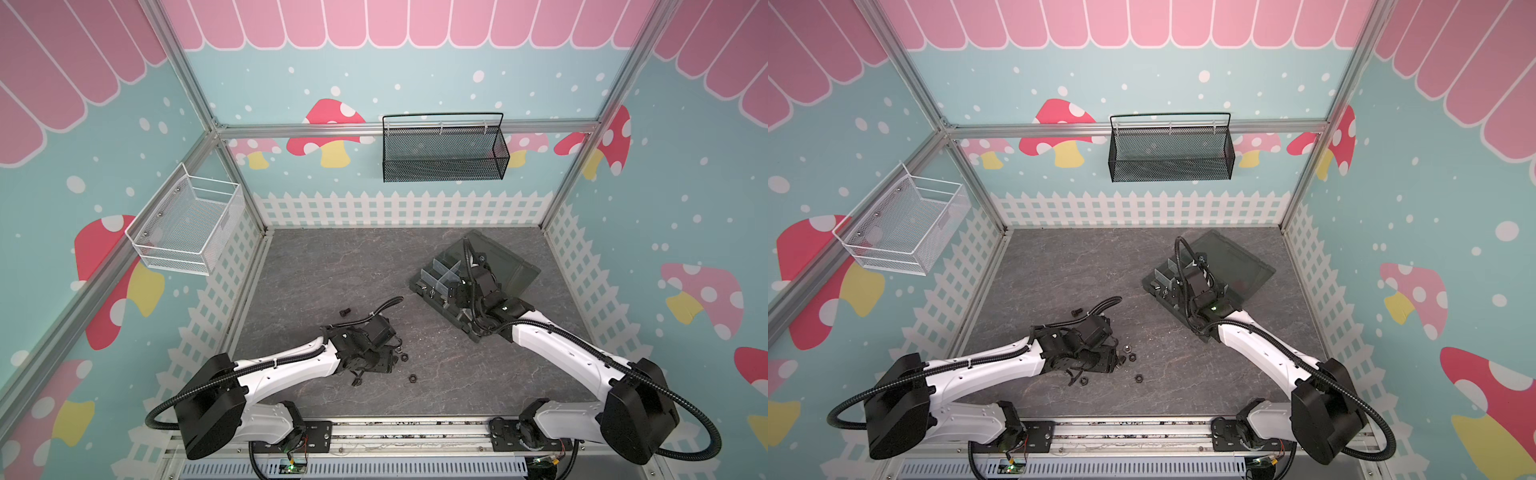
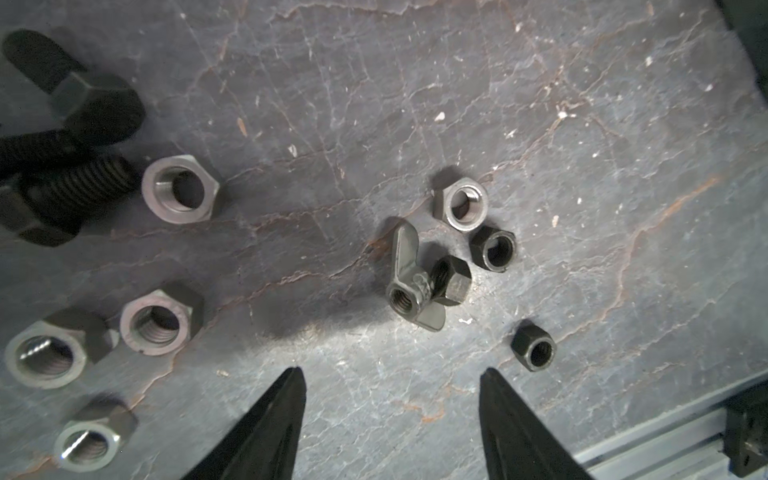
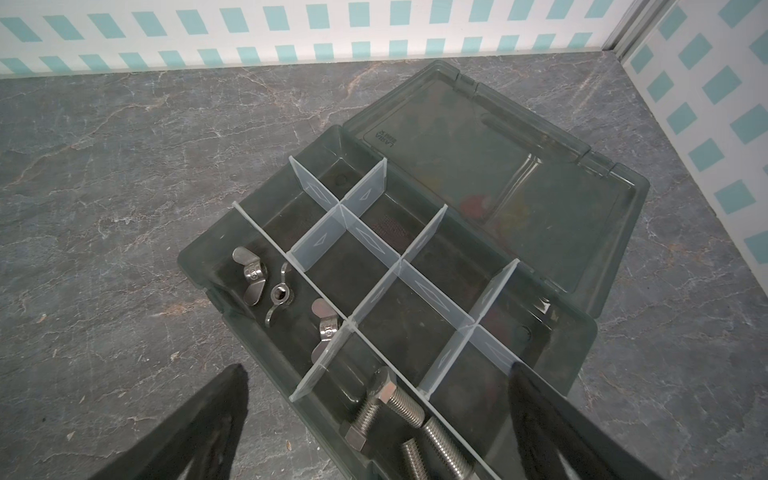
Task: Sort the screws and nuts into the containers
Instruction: 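Lower the left gripper onto a wing nut while the right gripper hovers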
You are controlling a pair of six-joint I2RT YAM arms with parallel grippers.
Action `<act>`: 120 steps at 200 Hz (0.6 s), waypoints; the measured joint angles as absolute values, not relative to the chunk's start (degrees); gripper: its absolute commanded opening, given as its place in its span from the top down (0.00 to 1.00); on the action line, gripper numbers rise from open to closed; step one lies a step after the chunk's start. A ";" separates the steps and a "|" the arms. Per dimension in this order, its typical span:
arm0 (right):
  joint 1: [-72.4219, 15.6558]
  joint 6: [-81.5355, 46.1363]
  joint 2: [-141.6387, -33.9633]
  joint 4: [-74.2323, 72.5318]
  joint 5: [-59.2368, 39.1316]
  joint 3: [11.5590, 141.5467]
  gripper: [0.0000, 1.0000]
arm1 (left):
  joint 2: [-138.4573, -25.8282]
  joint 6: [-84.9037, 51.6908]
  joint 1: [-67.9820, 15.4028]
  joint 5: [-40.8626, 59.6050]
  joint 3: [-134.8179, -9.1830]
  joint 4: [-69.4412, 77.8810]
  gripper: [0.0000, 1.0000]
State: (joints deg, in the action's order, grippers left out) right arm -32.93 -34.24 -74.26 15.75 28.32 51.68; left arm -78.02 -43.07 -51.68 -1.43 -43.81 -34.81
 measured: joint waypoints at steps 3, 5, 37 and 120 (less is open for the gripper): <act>-32.93 -34.39 -74.24 15.75 28.40 51.62 0.02 | -78.41 -42.89 -51.70 -1.41 -43.90 -34.76 0.38; -32.93 -34.41 -74.24 15.75 28.47 51.59 0.02 | -78.74 -42.94 -51.70 -1.39 -43.99 -34.70 0.39; -32.93 -35.07 -73.78 15.53 28.95 51.35 0.02 | -82.70 -41.74 -51.79 -0.58 -45.67 -34.06 0.44; -32.93 -35.59 -73.47 15.33 29.19 51.16 0.02 | -87.99 -40.32 -51.79 -0.19 -47.83 -33.47 0.59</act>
State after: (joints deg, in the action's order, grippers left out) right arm -32.93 -35.59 -73.47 15.33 29.19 51.16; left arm -87.99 -40.32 -51.79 -0.19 -47.83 -33.47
